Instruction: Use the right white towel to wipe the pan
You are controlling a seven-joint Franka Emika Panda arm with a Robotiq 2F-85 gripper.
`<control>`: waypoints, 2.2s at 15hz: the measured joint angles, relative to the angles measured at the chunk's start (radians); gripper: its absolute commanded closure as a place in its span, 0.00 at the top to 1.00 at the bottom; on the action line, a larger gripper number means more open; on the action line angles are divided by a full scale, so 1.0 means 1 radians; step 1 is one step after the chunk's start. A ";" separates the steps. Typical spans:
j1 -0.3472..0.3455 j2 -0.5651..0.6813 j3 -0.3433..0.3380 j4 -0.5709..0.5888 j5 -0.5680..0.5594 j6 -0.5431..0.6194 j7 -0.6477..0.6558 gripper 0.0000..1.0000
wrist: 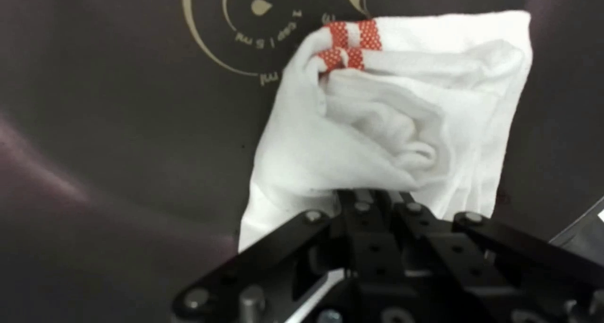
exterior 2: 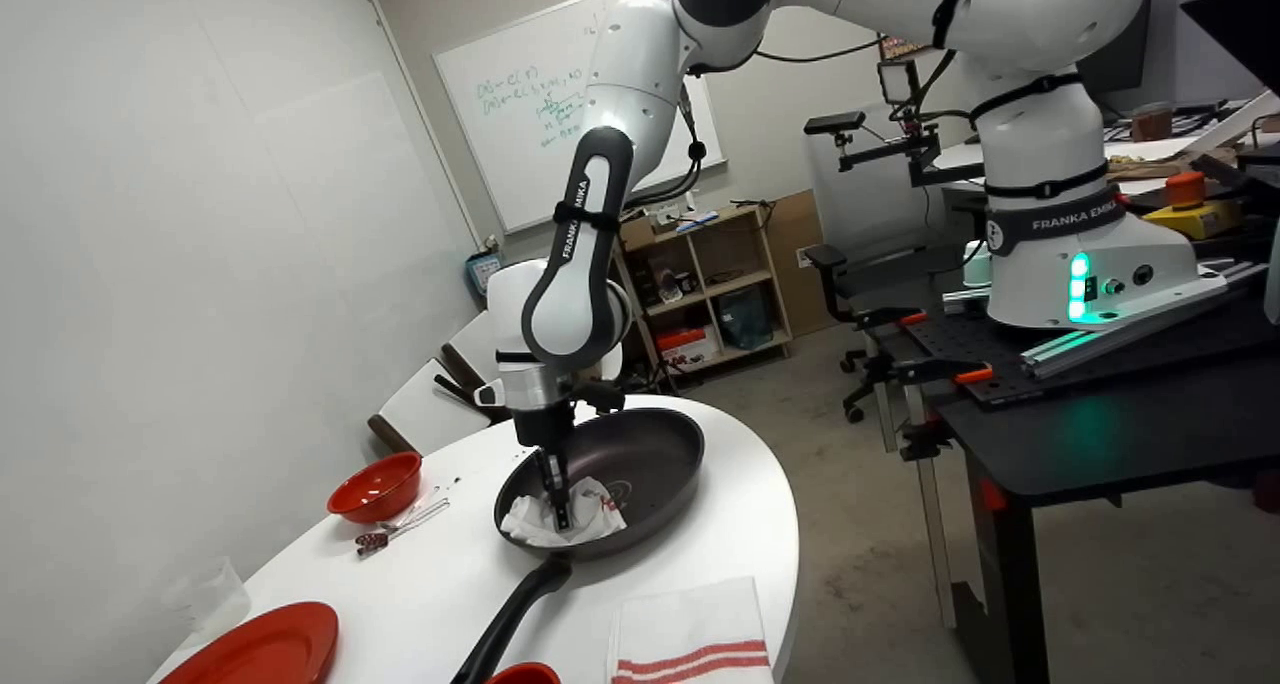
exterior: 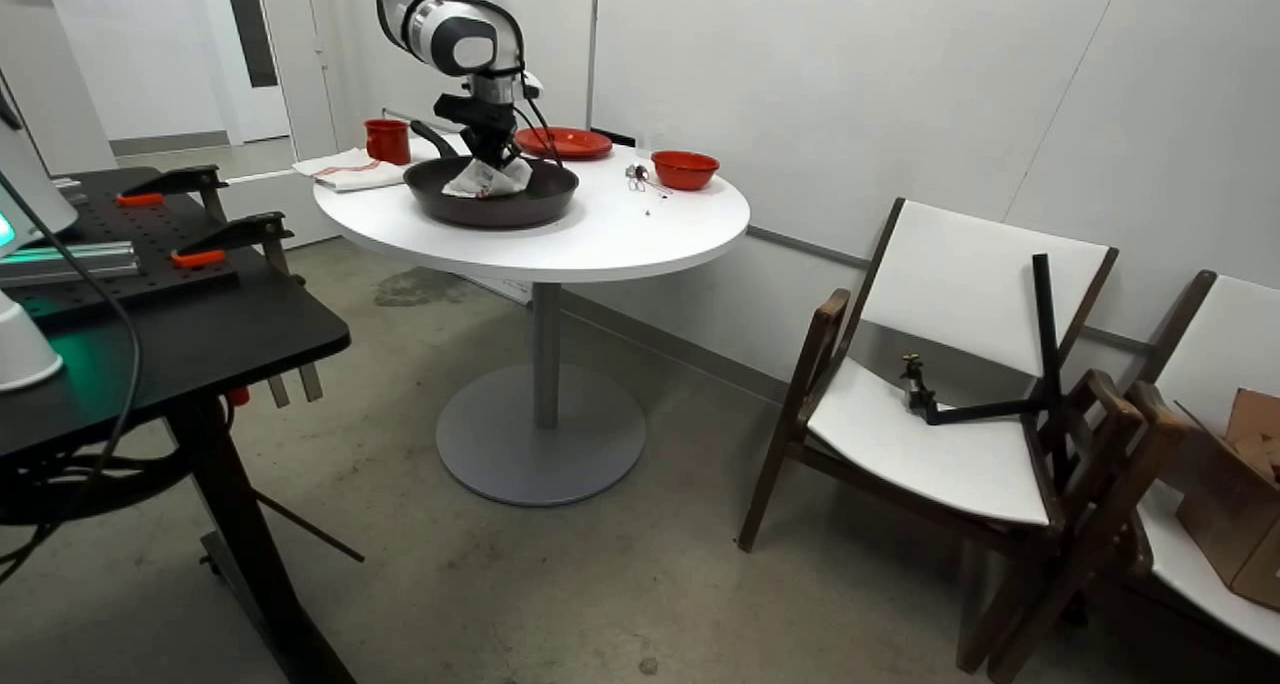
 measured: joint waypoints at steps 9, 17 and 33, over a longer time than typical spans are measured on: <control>-0.157 0.007 0.004 0.008 0.022 0.011 0.008 0.01; -0.106 0.002 0.010 0.006 -0.002 -0.028 0.005 0.01; 0.019 -0.107 -0.117 -0.093 -0.009 -0.294 0.145 0.01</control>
